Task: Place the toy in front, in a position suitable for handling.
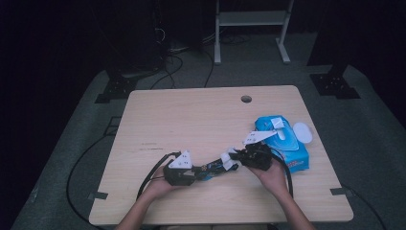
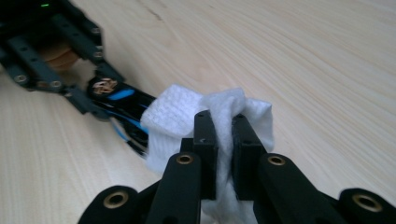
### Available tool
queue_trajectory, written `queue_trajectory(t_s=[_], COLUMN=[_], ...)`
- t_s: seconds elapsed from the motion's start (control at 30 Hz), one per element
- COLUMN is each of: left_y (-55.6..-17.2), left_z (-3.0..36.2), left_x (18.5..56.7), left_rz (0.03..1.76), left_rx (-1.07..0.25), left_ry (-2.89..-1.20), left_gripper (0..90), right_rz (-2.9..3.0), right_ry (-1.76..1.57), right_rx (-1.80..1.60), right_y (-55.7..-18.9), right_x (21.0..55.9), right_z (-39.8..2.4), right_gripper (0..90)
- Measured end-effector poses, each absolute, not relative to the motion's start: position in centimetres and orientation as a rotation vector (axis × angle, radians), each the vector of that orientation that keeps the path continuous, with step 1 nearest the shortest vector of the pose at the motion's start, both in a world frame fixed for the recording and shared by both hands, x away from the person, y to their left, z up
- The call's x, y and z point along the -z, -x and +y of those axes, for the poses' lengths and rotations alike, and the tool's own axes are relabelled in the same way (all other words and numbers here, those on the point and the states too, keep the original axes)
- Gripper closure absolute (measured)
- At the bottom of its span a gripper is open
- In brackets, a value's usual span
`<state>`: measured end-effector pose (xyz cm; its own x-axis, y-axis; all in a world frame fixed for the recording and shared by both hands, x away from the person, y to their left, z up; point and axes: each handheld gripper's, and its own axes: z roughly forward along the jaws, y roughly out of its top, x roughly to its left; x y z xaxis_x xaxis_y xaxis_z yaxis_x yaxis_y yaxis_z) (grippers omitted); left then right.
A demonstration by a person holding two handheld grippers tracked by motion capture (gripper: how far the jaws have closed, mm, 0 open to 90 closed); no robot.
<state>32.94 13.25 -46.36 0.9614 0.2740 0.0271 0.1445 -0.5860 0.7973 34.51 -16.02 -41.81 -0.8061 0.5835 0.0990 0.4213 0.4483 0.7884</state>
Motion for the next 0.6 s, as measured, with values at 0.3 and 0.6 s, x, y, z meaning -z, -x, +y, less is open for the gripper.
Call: queue_trajectory(t_s=[0.3,0.6], left_y=[-33.0,-33.1], left_z=[13.3,13.2], left_x=[46.4,46.4], left_rz=[0.299,0.300], left_rx=[-0.172,-0.173], left_ry=[-2.200,-2.194], left_gripper=[70.0,70.0], right_rz=[2.506,2.565], right_ry=[-0.903,-0.810], right_rx=[-1.275,-1.311], right_y=[-34.7,-34.3], right_x=[41.9,41.7], right_z=[-16.7,-13.4], right_gripper=[82.4,82.5])
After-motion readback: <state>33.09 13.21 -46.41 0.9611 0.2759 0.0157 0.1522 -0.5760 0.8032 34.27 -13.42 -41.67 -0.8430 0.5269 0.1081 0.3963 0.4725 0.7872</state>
